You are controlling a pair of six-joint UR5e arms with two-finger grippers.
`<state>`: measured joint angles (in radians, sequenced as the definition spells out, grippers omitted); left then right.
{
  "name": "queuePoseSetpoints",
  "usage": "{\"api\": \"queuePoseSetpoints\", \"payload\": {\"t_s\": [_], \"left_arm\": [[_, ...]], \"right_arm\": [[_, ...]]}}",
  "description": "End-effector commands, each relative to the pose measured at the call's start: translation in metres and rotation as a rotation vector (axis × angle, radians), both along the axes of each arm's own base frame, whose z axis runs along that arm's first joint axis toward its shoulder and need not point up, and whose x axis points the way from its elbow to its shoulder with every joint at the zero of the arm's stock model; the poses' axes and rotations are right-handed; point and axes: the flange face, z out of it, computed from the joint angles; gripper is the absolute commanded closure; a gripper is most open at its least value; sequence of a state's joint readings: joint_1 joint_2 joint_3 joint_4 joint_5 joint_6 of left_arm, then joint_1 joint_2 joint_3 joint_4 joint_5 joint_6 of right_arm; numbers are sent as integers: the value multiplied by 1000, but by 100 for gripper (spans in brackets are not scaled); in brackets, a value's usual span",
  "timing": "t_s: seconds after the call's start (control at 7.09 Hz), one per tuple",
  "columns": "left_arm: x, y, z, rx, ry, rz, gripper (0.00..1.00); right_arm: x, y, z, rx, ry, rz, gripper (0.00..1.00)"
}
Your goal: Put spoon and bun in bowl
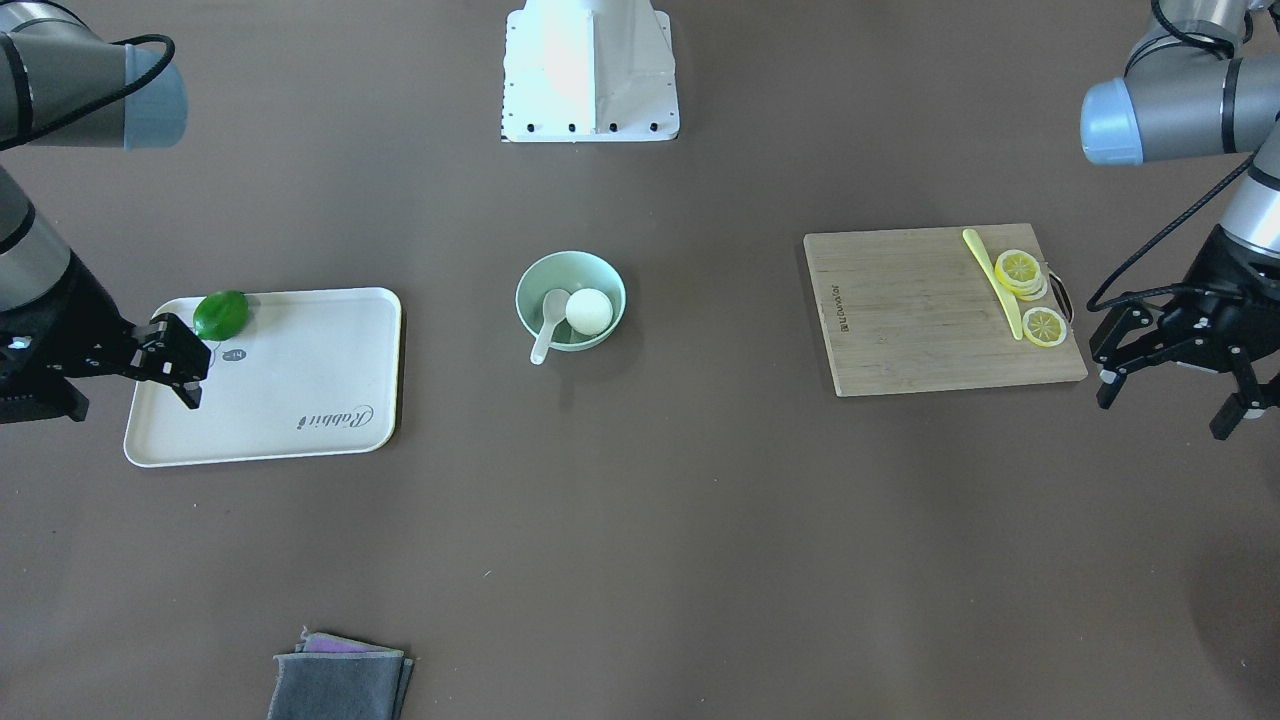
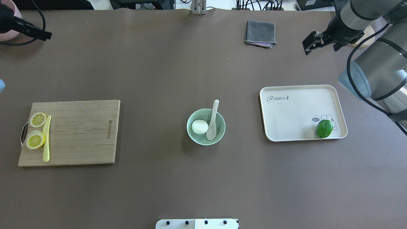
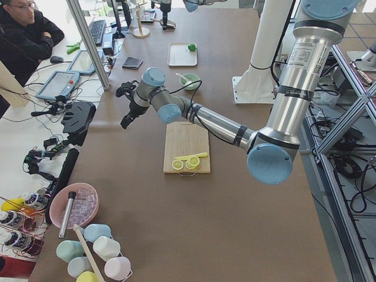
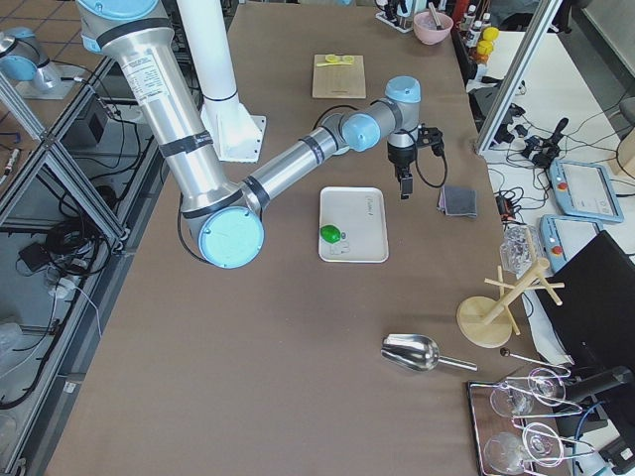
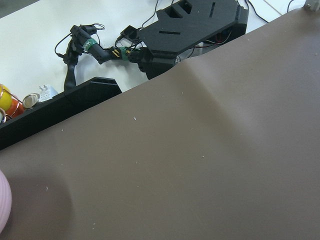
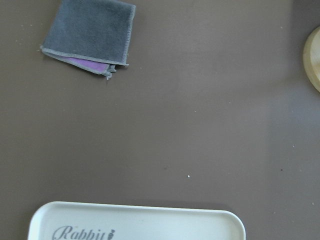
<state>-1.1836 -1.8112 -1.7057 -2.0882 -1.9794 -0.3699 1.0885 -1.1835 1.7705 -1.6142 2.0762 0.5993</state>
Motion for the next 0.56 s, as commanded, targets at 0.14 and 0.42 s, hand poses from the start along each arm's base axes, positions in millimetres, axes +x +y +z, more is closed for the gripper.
{"api": "queuePoseSetpoints", "payload": {"t_s": [0.14,0.42], "left_arm": [[-10,7,64,-126,-50,-11,2],[-57,32,104,-221,11,-8,2]], "right_arm": [[64,4,59,-74,24,62,0],[160,38,142,6,9,-162,0]]}}
